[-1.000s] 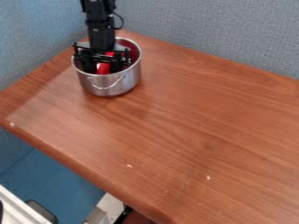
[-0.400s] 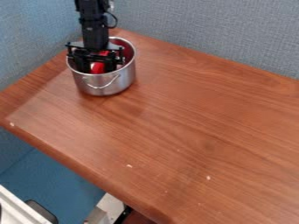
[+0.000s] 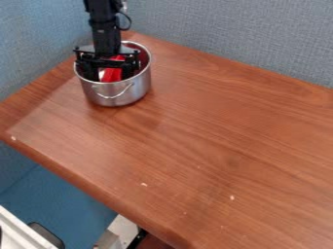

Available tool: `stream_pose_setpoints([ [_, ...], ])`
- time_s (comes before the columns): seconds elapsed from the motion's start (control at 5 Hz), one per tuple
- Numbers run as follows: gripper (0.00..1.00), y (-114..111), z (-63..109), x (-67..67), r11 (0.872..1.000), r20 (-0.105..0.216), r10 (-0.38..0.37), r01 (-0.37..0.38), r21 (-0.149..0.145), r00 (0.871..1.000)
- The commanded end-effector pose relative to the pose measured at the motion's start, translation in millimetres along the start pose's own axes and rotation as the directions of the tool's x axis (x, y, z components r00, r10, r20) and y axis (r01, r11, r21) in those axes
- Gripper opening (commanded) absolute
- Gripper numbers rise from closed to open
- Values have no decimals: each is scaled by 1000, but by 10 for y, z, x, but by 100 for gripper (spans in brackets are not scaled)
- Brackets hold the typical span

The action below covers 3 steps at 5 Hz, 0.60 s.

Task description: Put the red object in the metal pot

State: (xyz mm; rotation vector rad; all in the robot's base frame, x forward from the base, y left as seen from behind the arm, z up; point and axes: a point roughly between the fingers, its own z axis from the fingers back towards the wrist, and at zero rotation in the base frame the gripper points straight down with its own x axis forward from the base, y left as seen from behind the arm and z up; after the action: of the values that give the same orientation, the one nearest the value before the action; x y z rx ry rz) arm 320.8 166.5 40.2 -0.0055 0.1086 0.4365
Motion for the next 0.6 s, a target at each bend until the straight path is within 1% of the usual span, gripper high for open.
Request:
stream_pose_setpoints([
  [0.0,0,9,261,34,1000,76,20,-19,-7,997],
  [0.2,0,49,258,49,999,79,47,-46,-11,996],
  [0.4,0,48,242,33,992,81,123,-122,-19,989],
])
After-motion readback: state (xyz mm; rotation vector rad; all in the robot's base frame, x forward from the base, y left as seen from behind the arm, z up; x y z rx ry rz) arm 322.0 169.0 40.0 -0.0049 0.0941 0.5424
